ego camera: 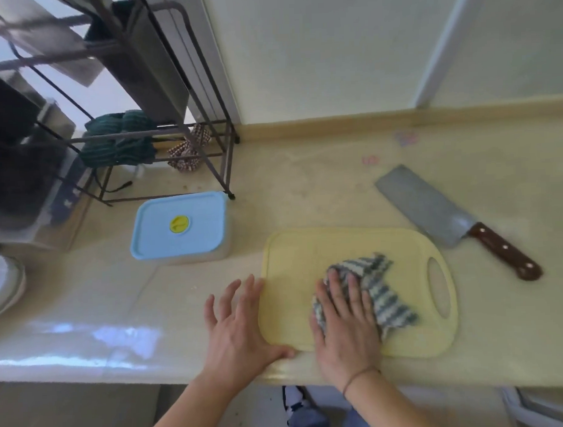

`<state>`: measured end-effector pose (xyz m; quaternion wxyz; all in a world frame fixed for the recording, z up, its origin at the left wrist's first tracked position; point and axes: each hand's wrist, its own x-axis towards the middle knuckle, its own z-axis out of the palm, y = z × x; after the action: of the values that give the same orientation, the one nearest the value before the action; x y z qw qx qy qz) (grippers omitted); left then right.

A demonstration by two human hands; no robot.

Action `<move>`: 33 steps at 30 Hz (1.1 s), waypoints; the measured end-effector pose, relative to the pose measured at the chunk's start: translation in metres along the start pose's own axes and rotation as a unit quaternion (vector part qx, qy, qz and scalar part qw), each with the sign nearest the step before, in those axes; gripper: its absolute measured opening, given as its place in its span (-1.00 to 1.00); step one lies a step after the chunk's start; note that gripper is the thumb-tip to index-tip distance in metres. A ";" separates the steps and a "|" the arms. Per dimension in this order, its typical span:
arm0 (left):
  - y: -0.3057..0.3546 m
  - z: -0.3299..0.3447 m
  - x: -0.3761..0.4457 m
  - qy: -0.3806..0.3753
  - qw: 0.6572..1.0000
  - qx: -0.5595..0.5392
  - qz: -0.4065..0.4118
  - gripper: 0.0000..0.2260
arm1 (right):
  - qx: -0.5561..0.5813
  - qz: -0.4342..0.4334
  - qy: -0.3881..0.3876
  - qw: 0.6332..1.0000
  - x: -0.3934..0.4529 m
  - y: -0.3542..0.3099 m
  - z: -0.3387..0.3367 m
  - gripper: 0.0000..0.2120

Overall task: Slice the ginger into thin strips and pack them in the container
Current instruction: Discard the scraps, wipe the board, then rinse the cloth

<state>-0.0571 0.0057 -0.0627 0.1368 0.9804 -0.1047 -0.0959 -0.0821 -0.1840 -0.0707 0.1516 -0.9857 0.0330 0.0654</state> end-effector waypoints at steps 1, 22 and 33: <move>0.000 0.003 -0.001 0.008 1.000 -0.004 -0.003 0.05 | 0.025 -0.021 -0.005 0.999 0.008 -0.022 0.002 -0.45; -0.032 0.004 -0.008 0.132 0.965 -0.203 0.102 -0.32 | -0.042 0.016 -0.028 0.999 -0.048 0.085 -0.025 -0.40; -0.026 -0.008 0.000 0.143 0.969 -0.199 0.028 -0.63 | 0.437 -0.047 -0.059 0.896 0.013 -0.059 -0.059 -0.48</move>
<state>-0.0506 0.0317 -0.0628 0.3455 0.9336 -0.0902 0.0302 -0.0576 -0.1467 0.0005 0.5715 -0.8151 0.0027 0.0951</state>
